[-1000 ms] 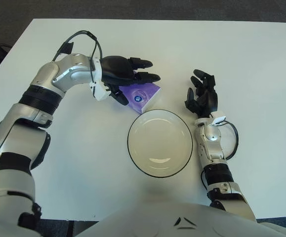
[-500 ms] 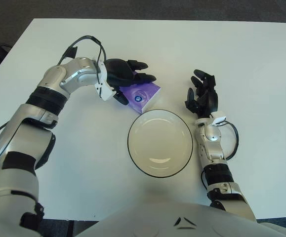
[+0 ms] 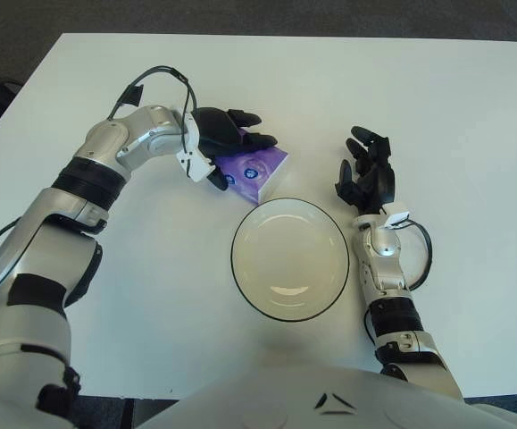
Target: Put the tissue paper into the plate.
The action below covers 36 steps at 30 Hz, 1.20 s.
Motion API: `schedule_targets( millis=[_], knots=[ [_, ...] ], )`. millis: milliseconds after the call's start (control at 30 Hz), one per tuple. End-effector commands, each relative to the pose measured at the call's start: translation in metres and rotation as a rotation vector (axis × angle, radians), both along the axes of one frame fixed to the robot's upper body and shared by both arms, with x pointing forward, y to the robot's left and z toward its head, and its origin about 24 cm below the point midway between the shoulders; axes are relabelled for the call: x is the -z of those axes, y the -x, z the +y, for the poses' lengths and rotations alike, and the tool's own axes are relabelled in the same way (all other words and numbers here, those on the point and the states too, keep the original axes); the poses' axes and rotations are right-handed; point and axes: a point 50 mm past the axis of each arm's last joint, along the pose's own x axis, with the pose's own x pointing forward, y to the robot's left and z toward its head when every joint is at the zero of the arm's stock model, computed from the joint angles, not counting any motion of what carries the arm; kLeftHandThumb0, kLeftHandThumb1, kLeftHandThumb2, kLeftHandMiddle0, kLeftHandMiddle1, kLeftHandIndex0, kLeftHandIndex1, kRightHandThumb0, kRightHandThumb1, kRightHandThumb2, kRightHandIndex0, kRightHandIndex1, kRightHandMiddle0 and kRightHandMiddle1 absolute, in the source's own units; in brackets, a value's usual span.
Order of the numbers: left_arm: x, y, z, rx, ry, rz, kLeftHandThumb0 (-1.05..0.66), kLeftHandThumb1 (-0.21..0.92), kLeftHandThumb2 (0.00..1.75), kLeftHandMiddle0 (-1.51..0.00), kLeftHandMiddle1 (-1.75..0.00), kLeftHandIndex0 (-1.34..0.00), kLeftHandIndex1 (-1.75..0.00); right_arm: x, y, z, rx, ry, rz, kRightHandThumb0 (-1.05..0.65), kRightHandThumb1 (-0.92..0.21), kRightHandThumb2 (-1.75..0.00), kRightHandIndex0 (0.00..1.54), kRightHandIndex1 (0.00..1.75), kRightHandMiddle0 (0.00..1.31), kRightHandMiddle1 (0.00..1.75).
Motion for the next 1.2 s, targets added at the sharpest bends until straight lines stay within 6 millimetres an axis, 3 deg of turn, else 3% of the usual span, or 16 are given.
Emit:
schedule_targets(
  millis=[0, 433, 1167],
  knots=[
    [0.011, 0.001, 0.004, -0.019, -0.059, 0.019, -1.05, 0.92, 0.35, 0.00, 0.00, 0.00, 0.00, 0.045, 0.022, -0.010, 0.039, -0.004, 0.206, -0.42, -0.71, -0.79, 0.40, 0.70, 0.00, 1.02],
    [0.013, 0.001, 0.004, -0.004, -0.087, -0.020, -1.05, 0.92, 0.39, 0.00, 0.00, 0.00, 0.00, 0.044, 0.024, -0.010, 0.037, -0.011, 0.200, -0.41, -0.69, -0.81, 0.41, 0.71, 0.01, 1.07],
    [0.029, 0.004, -0.002, 0.051, -0.037, 0.030, -1.05, 0.92, 0.29, 0.00, 0.00, -0.02, -0.02, 0.046, 0.024, -0.011, 0.046, -0.006, 0.212, -0.42, -0.72, -0.77, 0.41, 0.71, 0.00, 1.05]
  ],
)
